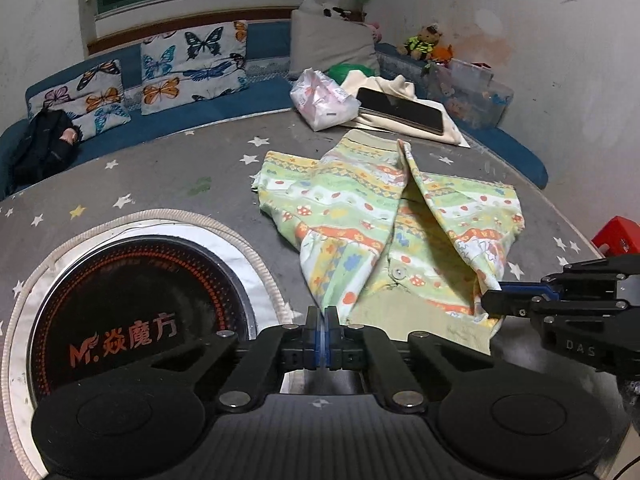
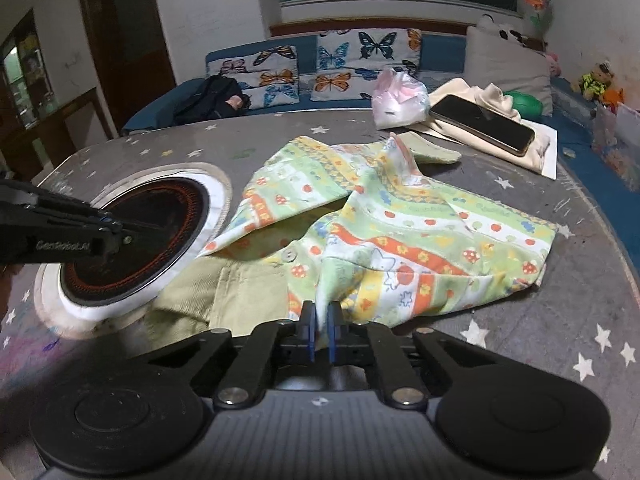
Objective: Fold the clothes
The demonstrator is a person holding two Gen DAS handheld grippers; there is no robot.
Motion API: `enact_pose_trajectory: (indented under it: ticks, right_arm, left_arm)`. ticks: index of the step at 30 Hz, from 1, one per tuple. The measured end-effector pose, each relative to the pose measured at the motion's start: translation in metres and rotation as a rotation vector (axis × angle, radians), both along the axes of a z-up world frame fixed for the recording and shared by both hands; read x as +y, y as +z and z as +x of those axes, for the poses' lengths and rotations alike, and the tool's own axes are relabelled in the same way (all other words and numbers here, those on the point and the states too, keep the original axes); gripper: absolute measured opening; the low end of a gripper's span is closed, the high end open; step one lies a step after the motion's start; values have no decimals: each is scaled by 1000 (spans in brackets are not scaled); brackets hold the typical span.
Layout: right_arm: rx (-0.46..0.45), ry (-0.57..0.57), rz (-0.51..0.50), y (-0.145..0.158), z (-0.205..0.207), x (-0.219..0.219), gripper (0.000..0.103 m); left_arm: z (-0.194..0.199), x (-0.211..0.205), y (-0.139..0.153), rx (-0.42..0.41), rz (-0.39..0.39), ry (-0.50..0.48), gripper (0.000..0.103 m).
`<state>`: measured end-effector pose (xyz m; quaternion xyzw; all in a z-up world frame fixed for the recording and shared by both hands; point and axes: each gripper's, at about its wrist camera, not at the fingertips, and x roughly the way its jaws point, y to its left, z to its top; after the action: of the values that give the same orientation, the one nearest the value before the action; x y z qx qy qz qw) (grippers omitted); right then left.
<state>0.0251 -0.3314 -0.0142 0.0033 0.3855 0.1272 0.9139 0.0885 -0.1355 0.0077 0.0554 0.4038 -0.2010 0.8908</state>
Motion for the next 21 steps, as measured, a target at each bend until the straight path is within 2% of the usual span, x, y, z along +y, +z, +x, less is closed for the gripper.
enact_pose_trajectory:
  ticks: [1,3,4,5,7,12,13,14,15,16,17,19,21]
  right_arm:
    - [-1,5,-3,1,-2,1,5]
    - [-3,14,-9,3,-6,3,5]
    - [-4,19,-12,3,-9,4,5]
    - [-6,12,-18,3,-8,4,5]
    - [-2,11,-10,4,-7,2,6]
    - [-19,2,-30,5,3,5,15]
    - [-24,-2,-29,5,5,6,22]
    - [-24,-6,-23,5,8,8,32]
    - [-22,-7,-20,4,10,9,37]
    - [-22,-9,-25,2,13,11,39]
    - [-19,-9,-35,0,15,13,39]
    - [1,1,-50,-9,16,17,36]
    - [1,12,-66,-11,15,18,19]
  left_arm:
    - [0,-3,1,-7,8,-10,7]
    - [1,-12,1,-26,33,-20,26]
    - [1,-17,1,-46,50,-22,43]
    - [1,-22,1,-69,68,-27,51]
    - [4,-33,-1,-103,101,-38,53]
    - [21,-51,-16,-111,159,-63,53]
    - [24,-53,-20,-109,171,-58,52]
    - [28,-54,-24,-101,180,-48,44]
    - [31,-53,-27,-84,172,-41,35]
    - [35,-50,-30,-55,152,-36,17]
    - [38,-47,-32,-30,132,-27,11]
    - [37,-40,-32,-20,113,-14,7]
    - [36,-34,-30,-17,95,1,6]
